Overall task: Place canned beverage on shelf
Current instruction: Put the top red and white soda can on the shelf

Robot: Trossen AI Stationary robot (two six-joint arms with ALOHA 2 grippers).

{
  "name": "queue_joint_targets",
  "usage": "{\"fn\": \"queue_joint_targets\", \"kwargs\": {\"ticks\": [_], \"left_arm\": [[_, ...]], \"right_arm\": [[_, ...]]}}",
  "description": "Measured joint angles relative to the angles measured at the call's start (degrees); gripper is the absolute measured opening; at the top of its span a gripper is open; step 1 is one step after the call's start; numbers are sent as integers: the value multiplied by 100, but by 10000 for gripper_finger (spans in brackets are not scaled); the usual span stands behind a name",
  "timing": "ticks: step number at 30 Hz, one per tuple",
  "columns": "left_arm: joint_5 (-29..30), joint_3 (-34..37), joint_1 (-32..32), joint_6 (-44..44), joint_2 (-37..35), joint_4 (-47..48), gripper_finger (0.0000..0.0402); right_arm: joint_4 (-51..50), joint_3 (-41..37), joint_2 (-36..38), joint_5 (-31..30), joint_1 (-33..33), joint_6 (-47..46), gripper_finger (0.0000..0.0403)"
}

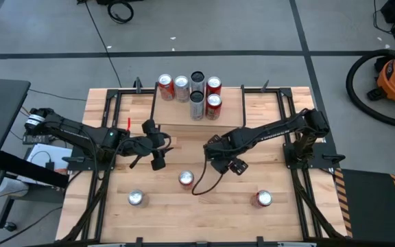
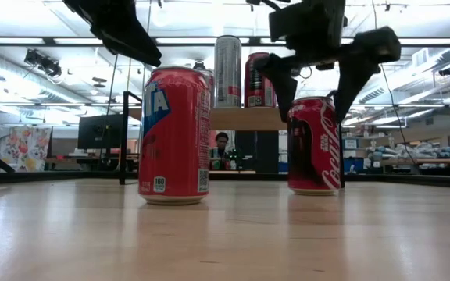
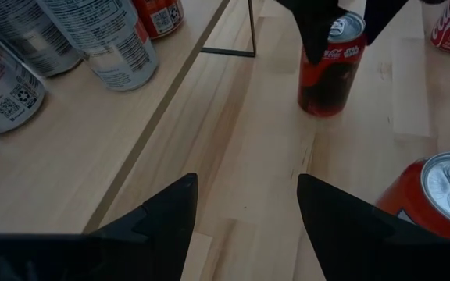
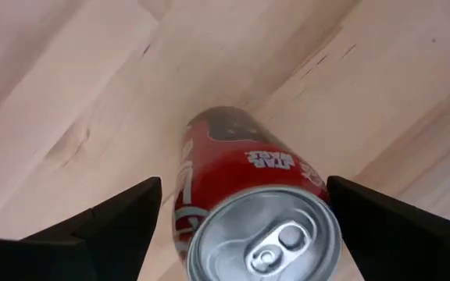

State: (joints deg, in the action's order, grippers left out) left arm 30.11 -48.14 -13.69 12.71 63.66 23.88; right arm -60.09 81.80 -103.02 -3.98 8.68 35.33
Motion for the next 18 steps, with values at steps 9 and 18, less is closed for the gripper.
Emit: {"fn": "queue_joint_targets", "kwargs": {"ticks": [9,18], "left_arm": [[0,0,1,0,0,0,231],[0,0,2,26,0,0,231]], "right_arm": [[299,-79,11,63,-216,-2474,296],[410,-75,14,265,-587,-5480,350]]}}
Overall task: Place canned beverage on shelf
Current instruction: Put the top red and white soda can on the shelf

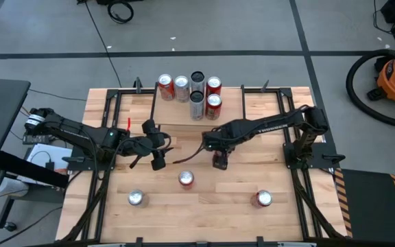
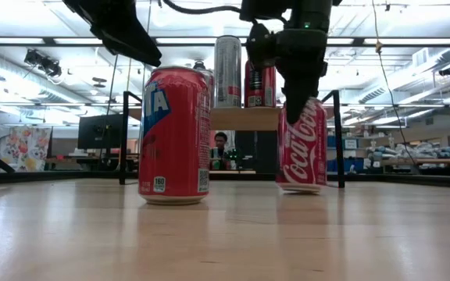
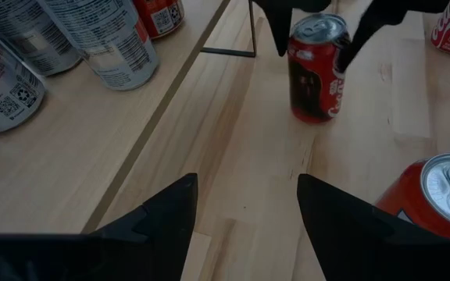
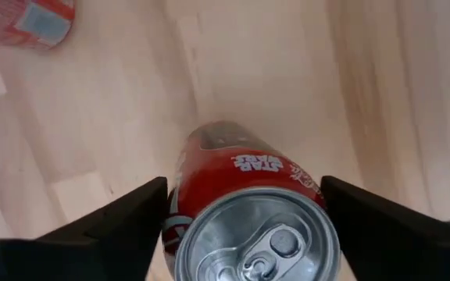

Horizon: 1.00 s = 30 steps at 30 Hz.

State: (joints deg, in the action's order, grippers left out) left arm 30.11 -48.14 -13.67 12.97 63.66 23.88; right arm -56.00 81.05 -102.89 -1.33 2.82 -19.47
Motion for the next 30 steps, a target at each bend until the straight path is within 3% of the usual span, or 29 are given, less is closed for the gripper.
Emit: {"fn": "queue_joint_targets", "kwargs": {"ticks": [4,9,17,21,26,30], "left_arm": [[0,0,-7,0,0,-2,231],[0,0,-7,-2,0,-2,231],[0,0,-7,25,0,0,231],[0,0,-7,92,0,53,231],[0,0,-7,98,0,85,231],[0,0,-7,94,0,85,231]], "right_arm": [[-24,-17,-23,51,-25,287,389],[-259,153,-20,12,-66,1050,379],[-331,410,-18,-188,242,4412,378],[-310,267,-14,-206,396,5673,375],[-232,-1,-14,-375,467,5967,363],[-208,-93,-14,-366,463,5467,326]]}}
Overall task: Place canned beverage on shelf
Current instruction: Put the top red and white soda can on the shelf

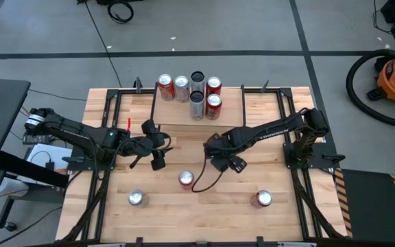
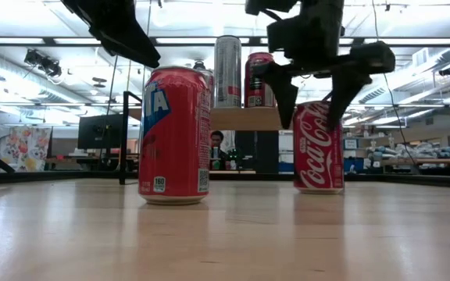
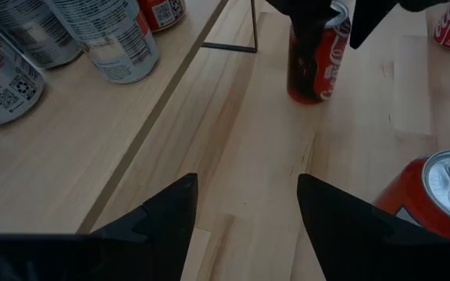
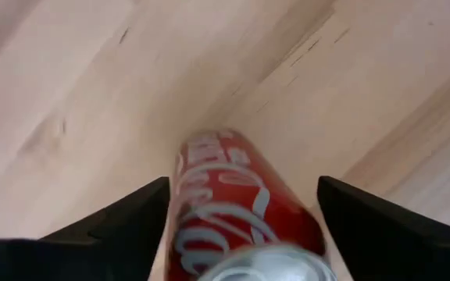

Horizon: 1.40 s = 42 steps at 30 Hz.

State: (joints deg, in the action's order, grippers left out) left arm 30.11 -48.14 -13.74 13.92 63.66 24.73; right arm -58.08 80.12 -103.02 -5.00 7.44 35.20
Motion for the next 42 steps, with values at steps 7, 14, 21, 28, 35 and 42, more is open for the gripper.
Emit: {"fn": "queue_joint_targets", "kwargs": {"ticks": [7,14,21,28,35,42], "left_arm": [[0,0,0,2,0,-2,231],[-1,0,0,24,0,-2,231],[-2,0,0,54,0,-2,231],[0,0,0,52,0,-2,231],[-2,0,0,52,0,-2,231],[-1,0,0,52,0,31,231]], "right_arm": [[335,0,0,0,-85,-1618,232],[247,180,0,-8,-101,-1681,199],[-128,321,2,-119,71,-799,283],[-676,321,2,-659,103,-396,385],[-579,139,2,-406,-84,-105,389],[-402,-76,7,3,-285,-826,334]]}}
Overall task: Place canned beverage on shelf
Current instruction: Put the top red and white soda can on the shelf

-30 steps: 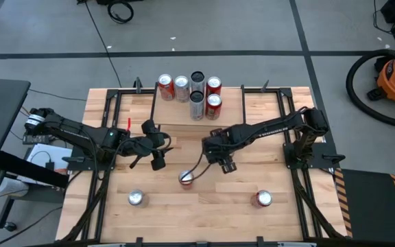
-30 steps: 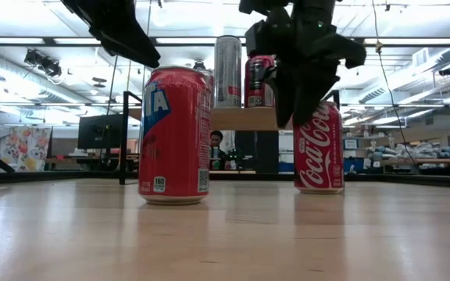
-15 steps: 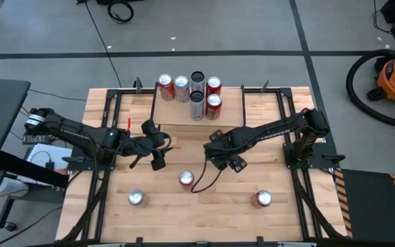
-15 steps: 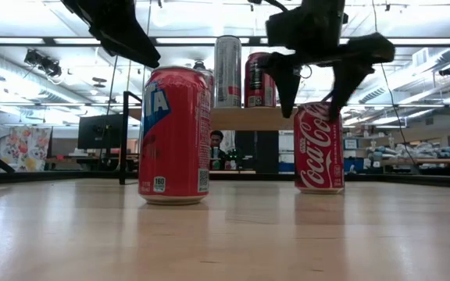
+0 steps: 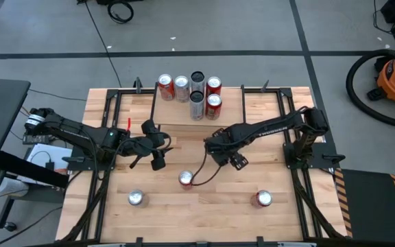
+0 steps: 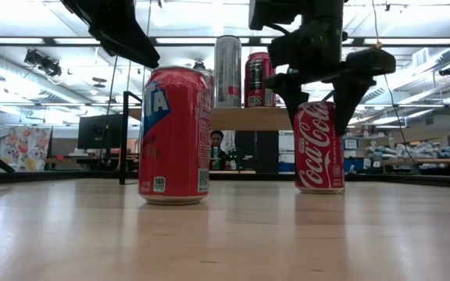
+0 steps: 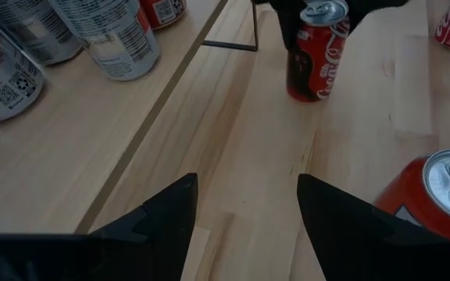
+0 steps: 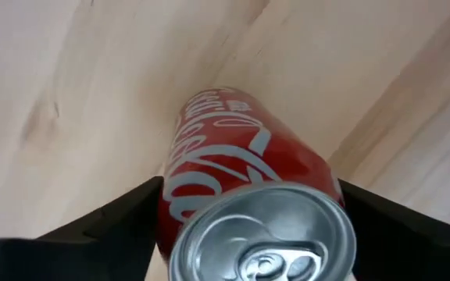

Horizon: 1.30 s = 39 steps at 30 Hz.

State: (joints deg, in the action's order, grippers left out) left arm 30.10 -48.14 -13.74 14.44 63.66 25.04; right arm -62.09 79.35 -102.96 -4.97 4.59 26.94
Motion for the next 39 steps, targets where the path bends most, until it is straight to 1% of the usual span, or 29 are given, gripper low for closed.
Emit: {"fn": "queue_joint_targets", "kwargs": {"ticks": [3,6,8,10,13,15,18,22,25,29,36,39], "left_arm": [[-1,0,0,0,0,4,231],[-1,0,0,-4,0,6,231],[-1,0,0,-7,0,6,231],[1,0,0,-47,0,4,231],[-1,0,0,-60,0,6,231],[-1,0,0,-58,0,6,231],[-64,0,0,-27,0,6,231],[-82,0,0,-20,2,6,231],[-82,0,0,6,2,4,231],[-80,0,0,56,2,6,231],[-80,0,0,50,2,8,231],[-78,0,0,50,2,8,231]], "right_arm": [[90,0,4,123,-66,-924,318],[124,2,9,159,-161,-2423,318],[136,2,11,298,-246,-3399,326],[162,2,11,349,-292,-3811,346],[90,-20,-13,243,-209,-3670,381],[41,11,-13,132,-163,-3481,391],[-77,119,-13,60,-130,-2972,387],[-38,199,-13,-60,-77,-1878,384],[-3,189,-13,26,-80,-1492,384],[64,177,-11,305,-187,-1685,381],[123,177,-11,220,-185,-1812,341],[256,177,-11,200,-189,-2140,326]]}}
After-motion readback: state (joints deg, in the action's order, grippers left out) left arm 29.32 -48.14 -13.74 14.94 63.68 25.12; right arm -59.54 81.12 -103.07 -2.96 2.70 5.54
